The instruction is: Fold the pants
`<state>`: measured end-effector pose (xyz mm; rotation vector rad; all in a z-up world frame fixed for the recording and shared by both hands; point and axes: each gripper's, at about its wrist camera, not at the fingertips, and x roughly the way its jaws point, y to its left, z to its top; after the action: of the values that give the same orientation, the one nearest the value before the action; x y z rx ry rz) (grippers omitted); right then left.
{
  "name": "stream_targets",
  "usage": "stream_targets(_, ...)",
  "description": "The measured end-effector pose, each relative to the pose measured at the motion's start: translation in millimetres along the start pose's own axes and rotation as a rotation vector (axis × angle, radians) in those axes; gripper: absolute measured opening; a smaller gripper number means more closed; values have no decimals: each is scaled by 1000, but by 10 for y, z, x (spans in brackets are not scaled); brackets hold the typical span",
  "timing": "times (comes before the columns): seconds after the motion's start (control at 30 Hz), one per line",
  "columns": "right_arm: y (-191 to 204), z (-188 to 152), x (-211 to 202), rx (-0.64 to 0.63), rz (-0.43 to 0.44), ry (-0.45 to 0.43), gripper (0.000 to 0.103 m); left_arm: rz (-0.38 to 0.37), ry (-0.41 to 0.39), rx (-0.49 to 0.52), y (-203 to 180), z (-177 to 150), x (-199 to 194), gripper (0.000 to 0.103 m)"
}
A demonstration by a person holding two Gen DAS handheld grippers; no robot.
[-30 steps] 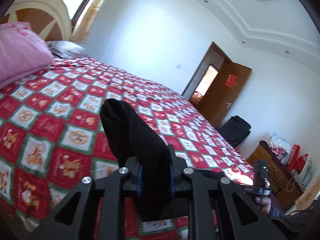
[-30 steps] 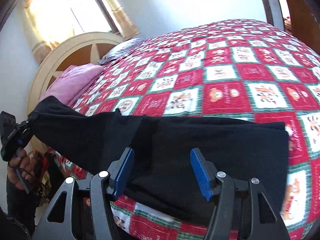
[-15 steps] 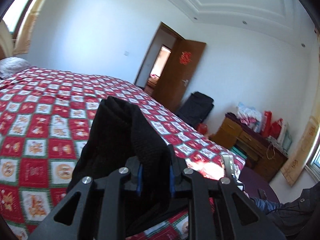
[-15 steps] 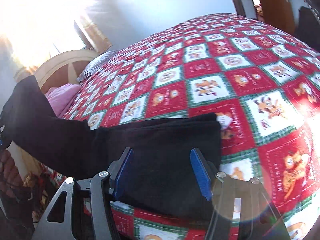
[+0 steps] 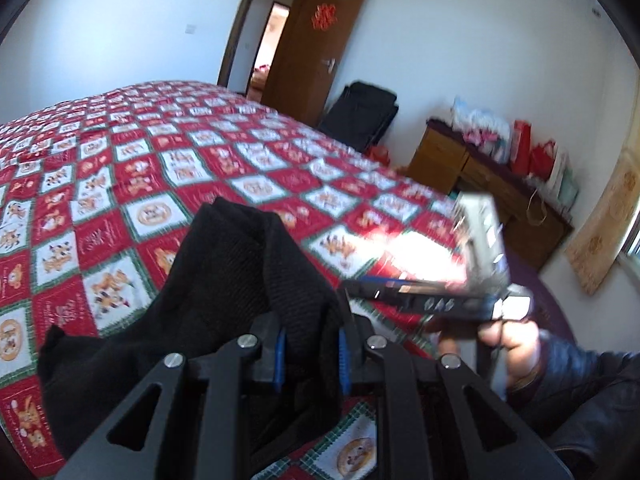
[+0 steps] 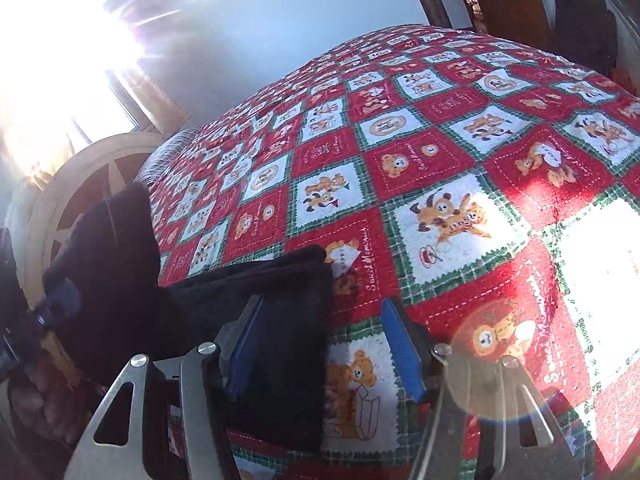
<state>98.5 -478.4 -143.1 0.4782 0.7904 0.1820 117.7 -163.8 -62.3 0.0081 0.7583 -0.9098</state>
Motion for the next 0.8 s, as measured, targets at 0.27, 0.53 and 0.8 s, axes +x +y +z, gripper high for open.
stream_targets(0.27, -207, 37, -12, 59, 13, -39, 61, 39, 109, 91, -311, -296, 415, 34)
stream_targets(0.53, 98, 50, -59, -9, 170, -35, 61, 131, -60, 104, -214, -416, -257, 72)
stream_targets(0.8, 450, 171, 147, -82, 184, 49, 61, 419, -79, -72, 604, -815, -600, 80)
